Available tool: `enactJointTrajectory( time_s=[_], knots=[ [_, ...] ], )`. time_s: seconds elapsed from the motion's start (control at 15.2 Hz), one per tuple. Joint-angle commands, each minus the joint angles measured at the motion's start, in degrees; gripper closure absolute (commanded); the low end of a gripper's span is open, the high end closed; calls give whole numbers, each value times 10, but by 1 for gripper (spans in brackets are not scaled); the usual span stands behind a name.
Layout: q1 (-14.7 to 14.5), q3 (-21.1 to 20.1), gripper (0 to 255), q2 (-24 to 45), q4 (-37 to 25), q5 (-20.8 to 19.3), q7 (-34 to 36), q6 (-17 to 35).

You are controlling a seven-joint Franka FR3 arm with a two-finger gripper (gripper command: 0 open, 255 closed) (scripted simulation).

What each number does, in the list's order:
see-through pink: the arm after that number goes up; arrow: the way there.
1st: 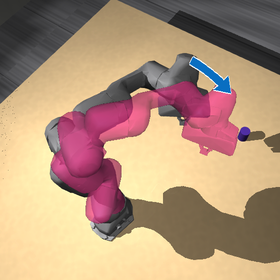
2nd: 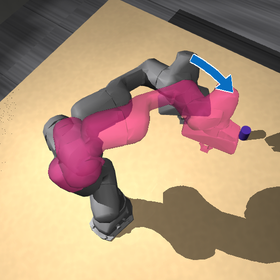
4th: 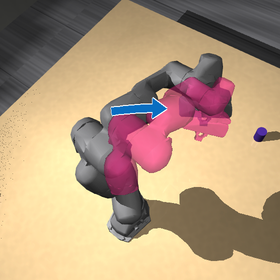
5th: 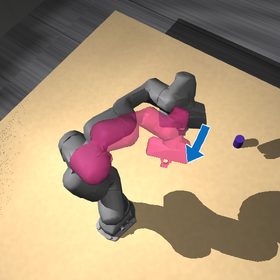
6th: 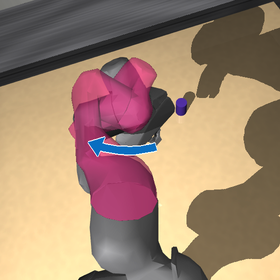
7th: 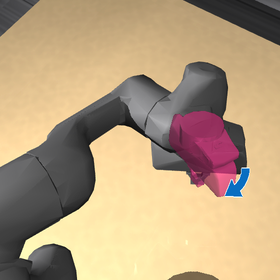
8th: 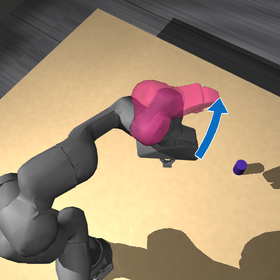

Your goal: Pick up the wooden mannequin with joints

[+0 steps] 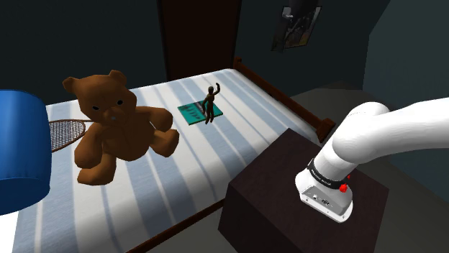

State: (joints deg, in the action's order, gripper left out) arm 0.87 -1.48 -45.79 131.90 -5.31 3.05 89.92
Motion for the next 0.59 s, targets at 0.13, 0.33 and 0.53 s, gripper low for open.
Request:
enactJointTrajectory(
  time_s=[0.13,0.33,0.53],
  knots=[
    [0,2,0,32,5,-2,0,34],
    [1,4,0,84,7,-5,-1,83],
    [2,7,0,141,1,-9,-1,130]
  ],
)
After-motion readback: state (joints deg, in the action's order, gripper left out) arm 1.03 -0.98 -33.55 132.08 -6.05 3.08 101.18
